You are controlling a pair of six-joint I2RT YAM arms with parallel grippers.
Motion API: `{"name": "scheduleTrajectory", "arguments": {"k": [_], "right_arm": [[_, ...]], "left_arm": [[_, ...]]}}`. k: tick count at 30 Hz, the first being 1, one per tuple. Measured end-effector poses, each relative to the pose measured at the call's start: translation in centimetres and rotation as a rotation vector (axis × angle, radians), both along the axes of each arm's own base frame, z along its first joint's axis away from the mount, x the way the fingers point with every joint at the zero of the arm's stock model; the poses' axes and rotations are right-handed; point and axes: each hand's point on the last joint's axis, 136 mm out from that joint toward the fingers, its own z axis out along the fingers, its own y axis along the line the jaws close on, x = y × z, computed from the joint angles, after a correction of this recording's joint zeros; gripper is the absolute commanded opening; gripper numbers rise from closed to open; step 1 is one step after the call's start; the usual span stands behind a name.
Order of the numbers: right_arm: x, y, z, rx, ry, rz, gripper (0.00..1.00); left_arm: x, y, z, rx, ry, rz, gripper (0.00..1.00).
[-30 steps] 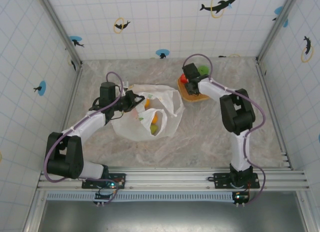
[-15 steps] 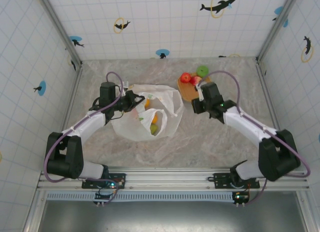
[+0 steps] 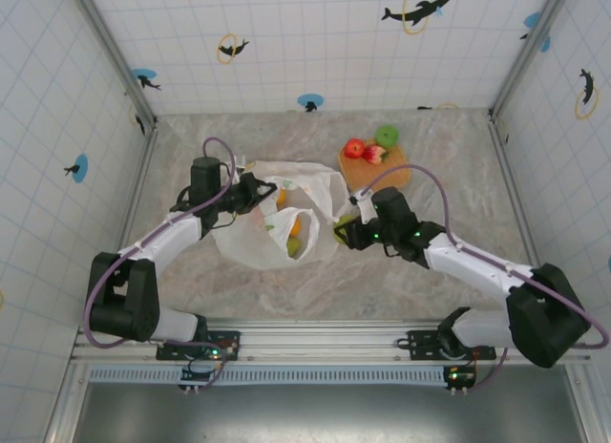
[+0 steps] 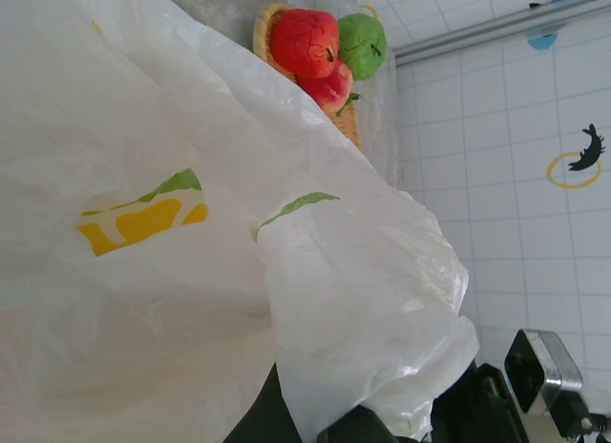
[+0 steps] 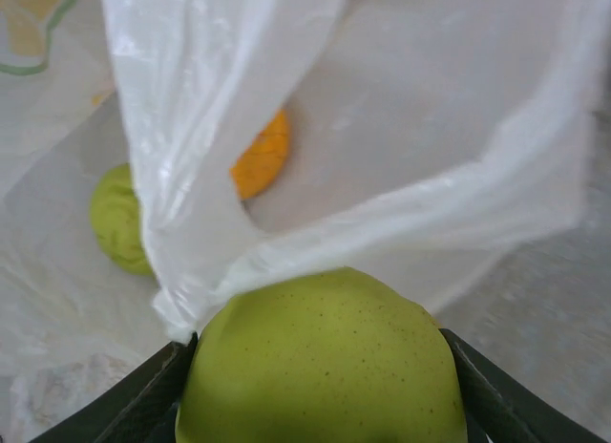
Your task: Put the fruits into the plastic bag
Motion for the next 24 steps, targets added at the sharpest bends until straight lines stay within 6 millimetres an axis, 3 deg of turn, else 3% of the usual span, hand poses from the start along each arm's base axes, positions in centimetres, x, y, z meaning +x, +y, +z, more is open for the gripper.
{"name": "scheduleTrajectory", "arguments": {"k": [9,18,24], "right_arm": [[1.9,4.4,0.6,0.07,-0.032,0.048,0.64],[4.3,7.3,-1.2,0.152,-0.005,-0.034,0.65],[5.2,10.1,-1.0,0.247,0.016,-0.07,0.66]], "left_arm": [[-0.2,-0.1,0.1,-0.007,0.002,-0.01,0.0],[-0.3,-0.5,0.8,-0.041,-0.016,-0.033,0.0],[-0.8,-1.1,1.9,-0.089,-0.037,-0.066,0.0]]}}
